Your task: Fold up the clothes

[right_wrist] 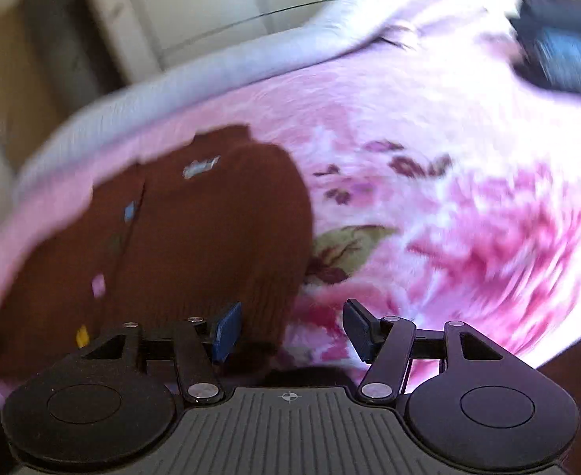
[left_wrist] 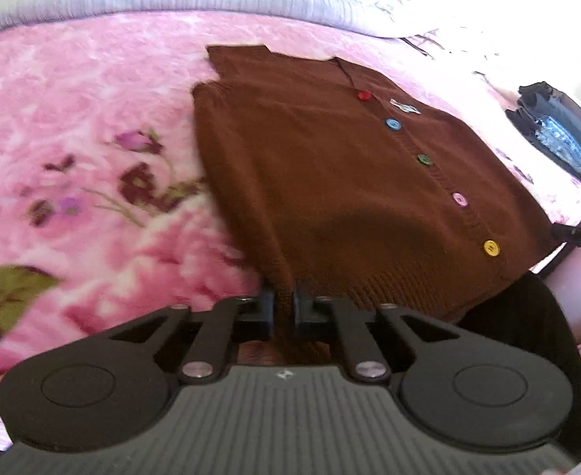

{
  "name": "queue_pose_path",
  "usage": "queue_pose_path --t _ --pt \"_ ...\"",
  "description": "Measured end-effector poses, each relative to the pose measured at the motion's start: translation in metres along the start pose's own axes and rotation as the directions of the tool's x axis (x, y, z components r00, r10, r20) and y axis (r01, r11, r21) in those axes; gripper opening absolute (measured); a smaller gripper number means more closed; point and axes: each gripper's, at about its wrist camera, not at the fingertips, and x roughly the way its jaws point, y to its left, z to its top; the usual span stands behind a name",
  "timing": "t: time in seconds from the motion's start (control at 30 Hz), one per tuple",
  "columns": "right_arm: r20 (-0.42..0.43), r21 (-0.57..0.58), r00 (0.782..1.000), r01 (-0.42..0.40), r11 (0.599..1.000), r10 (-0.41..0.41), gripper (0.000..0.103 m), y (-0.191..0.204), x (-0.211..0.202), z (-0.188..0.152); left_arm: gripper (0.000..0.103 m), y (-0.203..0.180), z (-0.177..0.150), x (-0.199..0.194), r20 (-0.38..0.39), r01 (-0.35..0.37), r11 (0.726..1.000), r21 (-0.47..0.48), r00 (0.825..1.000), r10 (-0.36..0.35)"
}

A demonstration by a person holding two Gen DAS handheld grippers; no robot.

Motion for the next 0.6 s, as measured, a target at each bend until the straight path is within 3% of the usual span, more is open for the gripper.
queue_pose_path --t 0.17,0.33,0.43,0.6 --pt "0.08 0.2 0.991 -0.118 0.973 0.104 0.06 -0.031 0.011 0.005 0.005 0.008 0.001 0.0 -0.019 0.009 0.999 -0.036 1.0 -0.01" --pt "0.131 0.332 0.983 -0.165 0.929 0.128 0.06 -0.054 0.016 0.002 0.005 0.013 0.006 0.005 -0.032 0.017 0.998 -0.053 0.999 -0.019" --pt "0.133 0.315 0.983 -0.163 0.935 0.127 0.06 -0.052 0.017 -0.005 0.005 0.014 0.005 0.007 -0.038 0.022 0.999 -0.044 0.999 -0.024" --pt "0.042 0.077 0.983 -0.181 0.98 0.178 0.057 -0.008 0.035 -0.005 0.006 0.01 0.007 0.007 -0.047 0.012 1.0 -0.028 0.999 -0.013"
